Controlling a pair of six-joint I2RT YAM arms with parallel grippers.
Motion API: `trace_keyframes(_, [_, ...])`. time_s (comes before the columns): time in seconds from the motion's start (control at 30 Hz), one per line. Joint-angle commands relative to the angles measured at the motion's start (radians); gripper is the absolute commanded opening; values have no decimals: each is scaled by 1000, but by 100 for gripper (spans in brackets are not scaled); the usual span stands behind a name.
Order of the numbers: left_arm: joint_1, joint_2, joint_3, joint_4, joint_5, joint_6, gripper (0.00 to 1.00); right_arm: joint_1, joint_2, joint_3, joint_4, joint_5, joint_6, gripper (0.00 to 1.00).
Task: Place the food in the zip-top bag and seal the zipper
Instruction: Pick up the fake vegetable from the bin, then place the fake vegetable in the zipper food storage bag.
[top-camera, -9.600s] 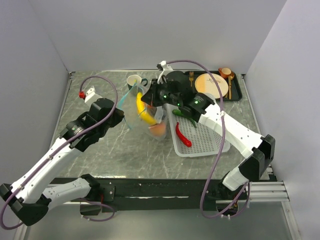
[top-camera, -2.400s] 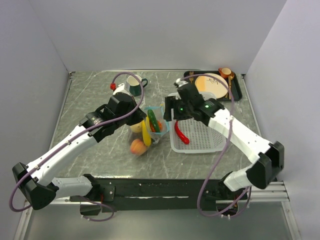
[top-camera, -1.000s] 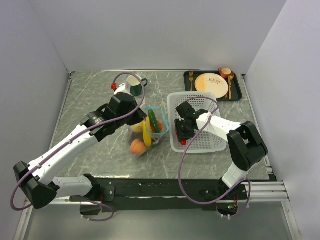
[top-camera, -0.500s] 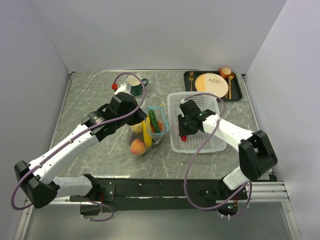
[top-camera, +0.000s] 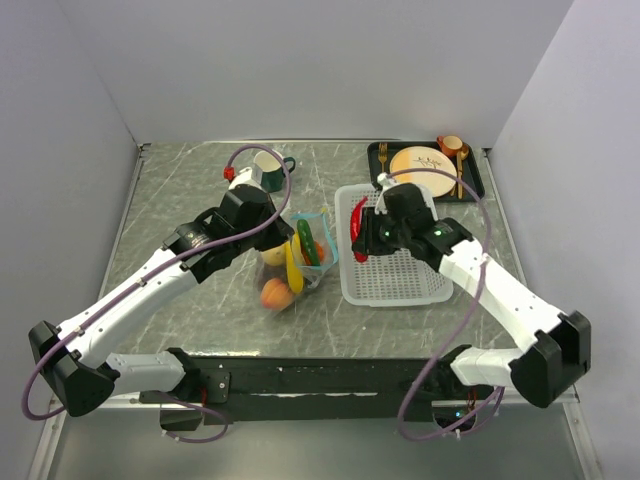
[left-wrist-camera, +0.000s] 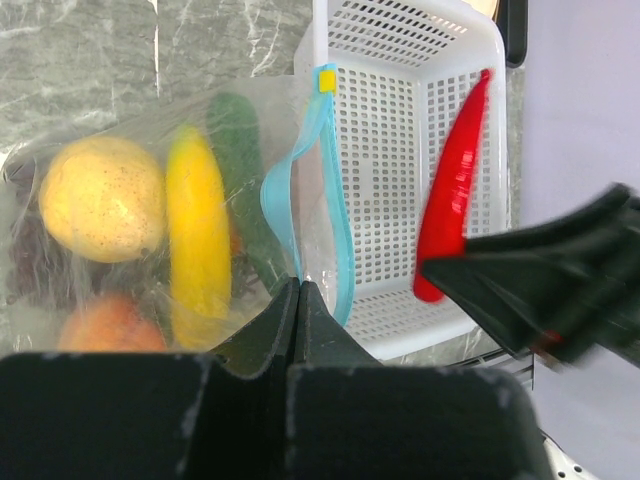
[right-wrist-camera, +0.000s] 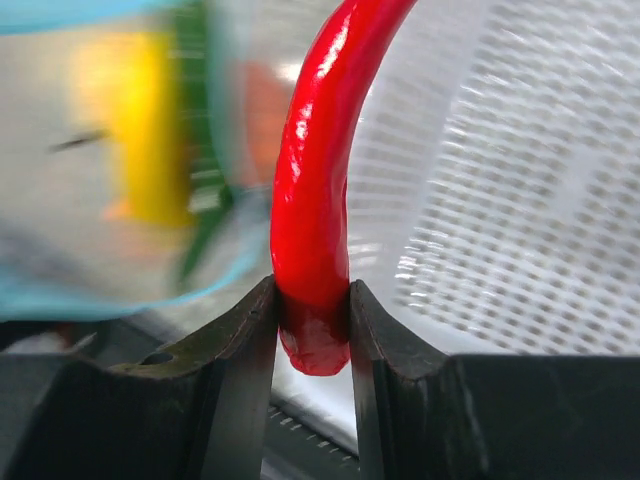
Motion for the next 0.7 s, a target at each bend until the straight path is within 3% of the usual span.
trace_keyframes(0.0, [-3, -22, 7, 31, -4, 3, 1, -2, -32, 106, -10, -249, -45, 29])
trace_keyframes(0.07, [-4, -25, 4, 38, -3, 0, 1, -1, -26, 120, -9, -358, -54, 28])
trace_keyframes(0.27, [-3, -36, 4, 17, -23, -7, 1, 11, 14, 154, -101, -489, -120, 27])
trace_keyframes(0.67, [-3, -25, -2, 37, -1, -3, 1, 66, 101, 146, -235, -613, -256, 25])
